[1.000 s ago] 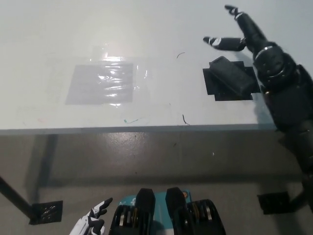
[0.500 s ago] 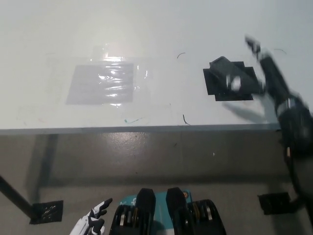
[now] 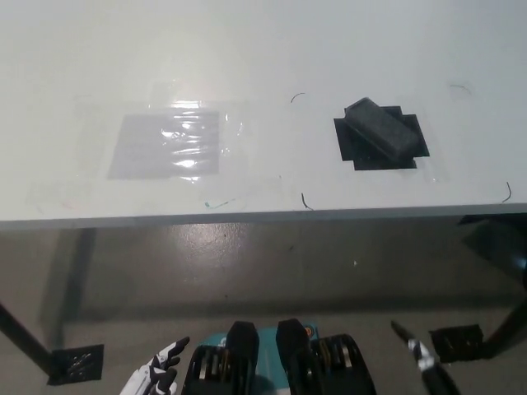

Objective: A whiteboard eraser is kept on the black marked spot on the table infront of the robot and the robot uses its right hand to swipe it back and forth on the table twice to clean it

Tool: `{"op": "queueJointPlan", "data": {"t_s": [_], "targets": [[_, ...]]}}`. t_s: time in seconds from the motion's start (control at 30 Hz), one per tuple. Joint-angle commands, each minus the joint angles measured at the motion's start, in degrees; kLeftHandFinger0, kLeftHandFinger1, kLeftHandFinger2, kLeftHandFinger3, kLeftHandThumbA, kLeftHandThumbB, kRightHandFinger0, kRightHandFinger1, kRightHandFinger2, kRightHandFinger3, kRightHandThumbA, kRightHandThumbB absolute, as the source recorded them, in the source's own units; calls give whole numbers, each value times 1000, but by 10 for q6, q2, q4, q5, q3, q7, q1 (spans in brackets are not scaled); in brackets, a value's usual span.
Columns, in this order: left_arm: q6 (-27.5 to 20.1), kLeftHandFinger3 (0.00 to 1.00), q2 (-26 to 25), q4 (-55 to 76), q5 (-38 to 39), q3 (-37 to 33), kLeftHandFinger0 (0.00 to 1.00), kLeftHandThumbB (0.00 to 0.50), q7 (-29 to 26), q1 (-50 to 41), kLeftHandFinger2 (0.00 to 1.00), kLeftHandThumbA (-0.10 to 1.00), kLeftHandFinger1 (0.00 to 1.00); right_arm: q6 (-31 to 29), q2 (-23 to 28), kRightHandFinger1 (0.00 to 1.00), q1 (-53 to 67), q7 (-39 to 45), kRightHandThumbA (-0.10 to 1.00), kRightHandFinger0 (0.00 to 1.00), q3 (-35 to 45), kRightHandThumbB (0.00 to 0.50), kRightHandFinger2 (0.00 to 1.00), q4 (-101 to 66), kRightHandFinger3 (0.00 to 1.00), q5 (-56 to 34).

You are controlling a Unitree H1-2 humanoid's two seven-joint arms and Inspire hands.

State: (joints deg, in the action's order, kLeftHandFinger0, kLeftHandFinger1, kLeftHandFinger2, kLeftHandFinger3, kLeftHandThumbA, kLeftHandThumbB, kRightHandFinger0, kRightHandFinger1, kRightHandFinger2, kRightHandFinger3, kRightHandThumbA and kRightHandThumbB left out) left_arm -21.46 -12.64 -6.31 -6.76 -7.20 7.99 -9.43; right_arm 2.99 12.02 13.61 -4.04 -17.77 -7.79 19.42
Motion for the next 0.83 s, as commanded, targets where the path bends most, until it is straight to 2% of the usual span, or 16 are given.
{"op": "queueJointPlan", "data": {"t_s": [0.0, 0.1, 0.17, 0.3, 0.37, 0.4, 0.5, 0.8], "targets": [[-35, 1000, -5, 9, 13, 1, 1000, 500, 6, 10, 1000, 1000, 1000, -299, 12, 1000, 45, -270, 1000, 1000, -47, 286, 1000, -73, 1000, 4], [-35, 1000, -3, 6, 17, 1, 1000, 500, 7, 12, 1000, 1000, 1000, -299, 13, 1000, 38, -272, 1000, 1000, -46, 298, 1000, -31, 1000, 4], [-35, 1000, -3, 8, 15, 0, 1000, 500, 7, 9, 1000, 1000, 1000, -299, 16, 1000, 36, -222, 1000, 1000, -47, 295, 1000, 4, 1000, -44], [-38, 1000, -2, 5, 17, 0, 1000, 500, 7, 8, 1000, 1000, 1000, -299, -1, 1000, 33, -141, 1000, 1000, -12, 354, 1000, 72, 1000, -99], [-37, 1000, -2, 6, 14, 0, 1000, 500, 6, 9, 1000, 1000, 1000, -299, -7, 1000, 29, -112, 1000, 1000, -1, 344, 1000, 86, 1000, -124], [-39, 1000, -3, 4, 13, -1, 1000, 500, 7, 11, 1000, 1000, 1000, -299, -11, 1000, 30, -94, 1000, 1000, 5, 359, 1000, 89, 1000, -138], [-32, 1000, -5, 6, 16, -1, 1000, 500, 10, 12, 1000, 1000, 1000, -299, -11, 1000, 24, -92, 1000, 1000, 7, 343, 1000, 97, 1000, -138], [-38, 1000, -3, -3, 20, -1, 1000, 500, 10, 14, 1000, 1000, 1000, -299, -10, 1000, 21, -92, 1000, 1000, 9, 358, 1000, 99, 1000, -136]]}}
